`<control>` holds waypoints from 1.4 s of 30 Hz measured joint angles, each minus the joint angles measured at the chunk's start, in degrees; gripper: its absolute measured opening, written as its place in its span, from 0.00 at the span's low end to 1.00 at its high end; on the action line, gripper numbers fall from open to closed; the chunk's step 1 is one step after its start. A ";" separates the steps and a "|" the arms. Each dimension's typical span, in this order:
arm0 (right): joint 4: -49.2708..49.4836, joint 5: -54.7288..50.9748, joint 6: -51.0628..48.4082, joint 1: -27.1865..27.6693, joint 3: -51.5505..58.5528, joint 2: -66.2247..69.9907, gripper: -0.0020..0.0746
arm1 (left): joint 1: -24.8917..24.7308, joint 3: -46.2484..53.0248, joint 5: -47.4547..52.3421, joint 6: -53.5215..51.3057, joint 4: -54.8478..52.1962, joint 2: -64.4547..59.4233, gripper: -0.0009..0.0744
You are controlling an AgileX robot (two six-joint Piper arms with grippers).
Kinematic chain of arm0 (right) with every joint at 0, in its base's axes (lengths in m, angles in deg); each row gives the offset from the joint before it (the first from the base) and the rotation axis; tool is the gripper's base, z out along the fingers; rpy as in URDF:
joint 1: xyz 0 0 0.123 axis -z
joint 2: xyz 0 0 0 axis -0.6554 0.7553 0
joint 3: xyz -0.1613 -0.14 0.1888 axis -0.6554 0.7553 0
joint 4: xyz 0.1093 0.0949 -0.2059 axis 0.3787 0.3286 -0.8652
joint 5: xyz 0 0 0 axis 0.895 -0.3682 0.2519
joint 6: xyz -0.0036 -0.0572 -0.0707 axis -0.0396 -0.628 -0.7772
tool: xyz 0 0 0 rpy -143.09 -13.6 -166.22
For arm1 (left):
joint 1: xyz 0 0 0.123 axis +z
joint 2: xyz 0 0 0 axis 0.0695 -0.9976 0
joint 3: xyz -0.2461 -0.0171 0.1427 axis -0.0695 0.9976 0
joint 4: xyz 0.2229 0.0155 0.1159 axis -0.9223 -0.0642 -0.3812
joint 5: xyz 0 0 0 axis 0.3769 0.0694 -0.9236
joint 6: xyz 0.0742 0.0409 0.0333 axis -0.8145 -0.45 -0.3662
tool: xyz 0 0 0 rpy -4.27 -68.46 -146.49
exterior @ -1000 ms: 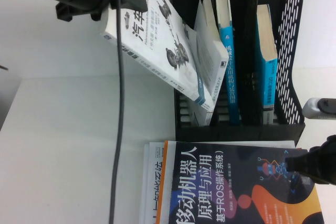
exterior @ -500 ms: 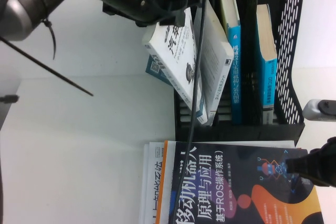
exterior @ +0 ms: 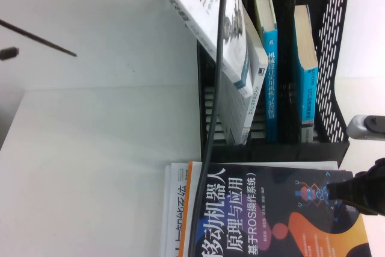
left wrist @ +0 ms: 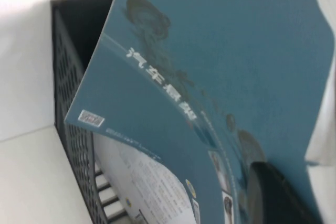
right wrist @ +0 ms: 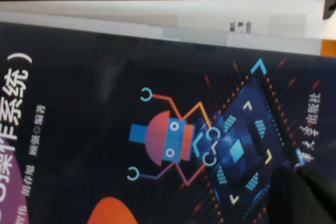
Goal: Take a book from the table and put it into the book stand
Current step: Place the book on the book shelf
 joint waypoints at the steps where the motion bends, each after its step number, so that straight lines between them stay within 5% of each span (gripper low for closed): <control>1: 0.00 0.00 0.00 0.00 0.00 0.00 0.02 | 0.00 -1.10 0.55 -0.12 0.00 0.00 0.17; 22: 0.00 -0.92 0.00 0.00 0.00 0.00 0.02 | 0.00 -2.91 9.27 2.50 -7.19 -6.65 0.17; 38: 0.00 -1.34 -0.61 0.00 0.00 0.00 0.02 | 0.00 -4.08 0.15 6.72 -6.18 -15.66 0.17; 42: 0.00 -2.39 -2.22 0.00 0.00 -1.66 0.02 | 0.00 -4.37 0.08 5.45 -3.18 -16.83 0.26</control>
